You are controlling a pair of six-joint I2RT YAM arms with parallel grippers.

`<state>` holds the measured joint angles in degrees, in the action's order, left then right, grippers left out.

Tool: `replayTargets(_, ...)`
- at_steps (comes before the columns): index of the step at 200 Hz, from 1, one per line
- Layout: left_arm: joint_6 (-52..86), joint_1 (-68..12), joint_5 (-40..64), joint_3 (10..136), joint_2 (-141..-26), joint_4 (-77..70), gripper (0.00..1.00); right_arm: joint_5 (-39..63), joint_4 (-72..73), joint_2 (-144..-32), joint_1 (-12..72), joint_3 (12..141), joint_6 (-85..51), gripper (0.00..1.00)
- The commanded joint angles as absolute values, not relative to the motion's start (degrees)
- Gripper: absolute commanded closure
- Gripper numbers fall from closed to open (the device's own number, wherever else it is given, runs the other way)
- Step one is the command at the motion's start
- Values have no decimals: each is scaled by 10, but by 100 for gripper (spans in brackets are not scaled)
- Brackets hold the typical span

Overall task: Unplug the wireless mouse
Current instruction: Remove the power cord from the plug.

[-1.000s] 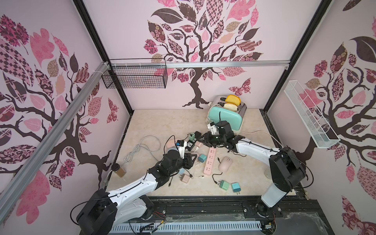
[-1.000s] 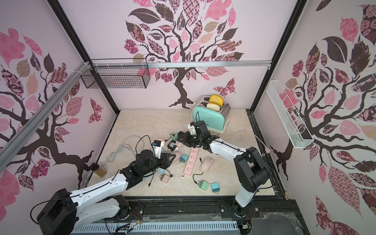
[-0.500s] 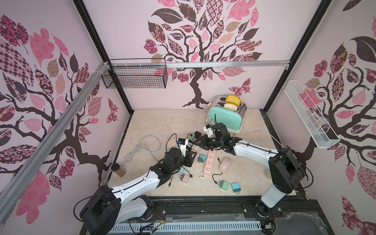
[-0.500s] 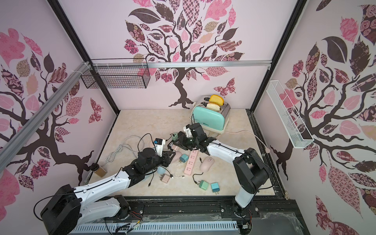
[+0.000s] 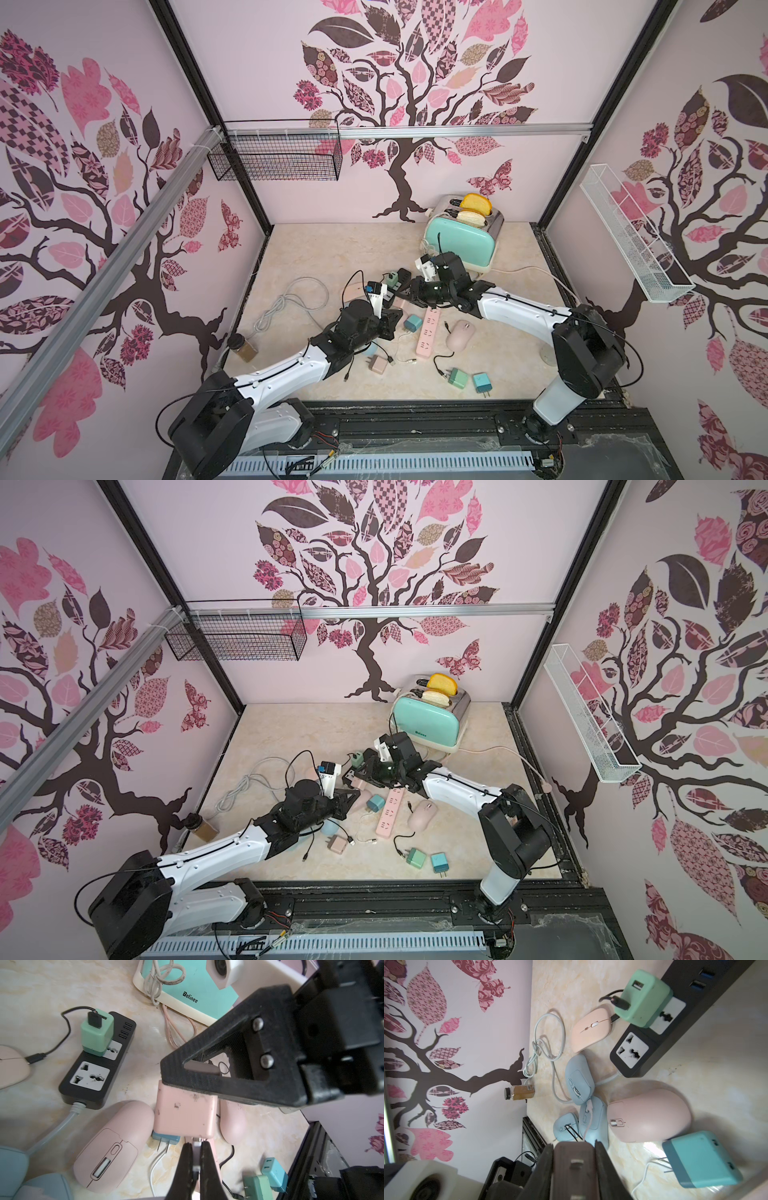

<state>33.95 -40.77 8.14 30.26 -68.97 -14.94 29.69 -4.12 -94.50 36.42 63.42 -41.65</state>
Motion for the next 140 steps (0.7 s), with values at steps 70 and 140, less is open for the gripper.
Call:
replayTargets(70,333,-455,26,278,-605,-97,100,292,135,-935,298,508,-540,100)
replayTargets(140,324,-465,-9,213,-622,-105,100,314,-19,-980,259,643,-549,100)
